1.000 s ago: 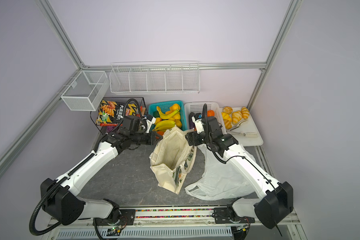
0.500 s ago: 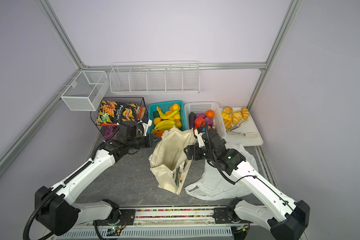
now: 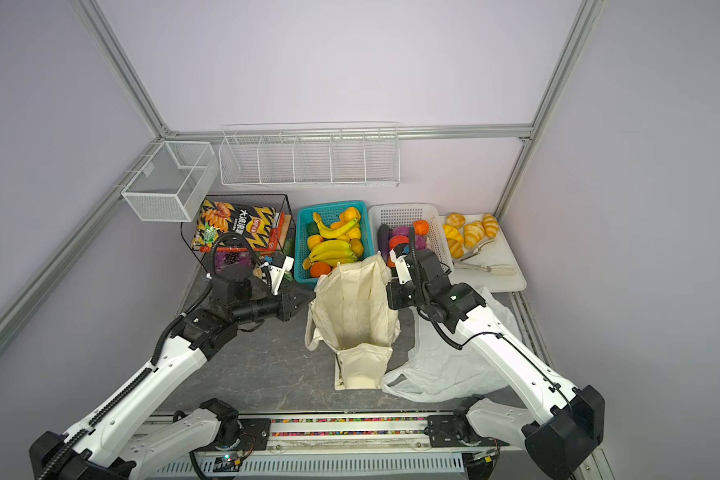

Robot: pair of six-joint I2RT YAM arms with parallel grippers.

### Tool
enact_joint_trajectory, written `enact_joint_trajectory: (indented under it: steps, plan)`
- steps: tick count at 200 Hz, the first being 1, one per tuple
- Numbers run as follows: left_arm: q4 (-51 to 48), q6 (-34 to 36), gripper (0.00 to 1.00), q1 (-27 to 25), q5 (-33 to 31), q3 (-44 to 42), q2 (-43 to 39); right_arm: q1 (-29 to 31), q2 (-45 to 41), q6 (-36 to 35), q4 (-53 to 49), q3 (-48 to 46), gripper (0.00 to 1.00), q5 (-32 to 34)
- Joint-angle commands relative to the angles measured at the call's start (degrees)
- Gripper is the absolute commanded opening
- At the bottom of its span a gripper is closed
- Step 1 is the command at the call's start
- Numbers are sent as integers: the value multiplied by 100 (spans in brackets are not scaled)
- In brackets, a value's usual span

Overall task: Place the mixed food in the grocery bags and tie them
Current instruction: 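Release the tote bag from the left gripper while the right holds it upright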

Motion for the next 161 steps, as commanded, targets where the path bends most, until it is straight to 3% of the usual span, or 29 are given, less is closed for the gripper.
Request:
enact_joint_trajectory:
  steps: [1, 19, 48, 86, 119, 161]
  plan:
    - [167, 264, 31, 10, -25, -54, -293, -94, 239, -872, -425, 358, 7, -497]
    - [-304, 406, 47, 44, -640, 170, -447, -105, 474, -1174, -501, 573, 6, -910]
    - [-884, 290, 55, 301, -1655, 540, -592, -103, 857, -1283, -435, 849, 6, -1430]
    - [-978, -21, 57, 967, -1992, 637, -664, -34, 1273, -1204, -145, 1072, 7, -1968]
    - [-1115, 12, 61, 1032, -2821, 625, -714, -50, 1495, -1302, -237, 1201, 7, -1753]
    - [-1211, 59, 70, 1053, -3320, 643, -748, -131, 1695, -1475, -593, 1334, 6, -1116]
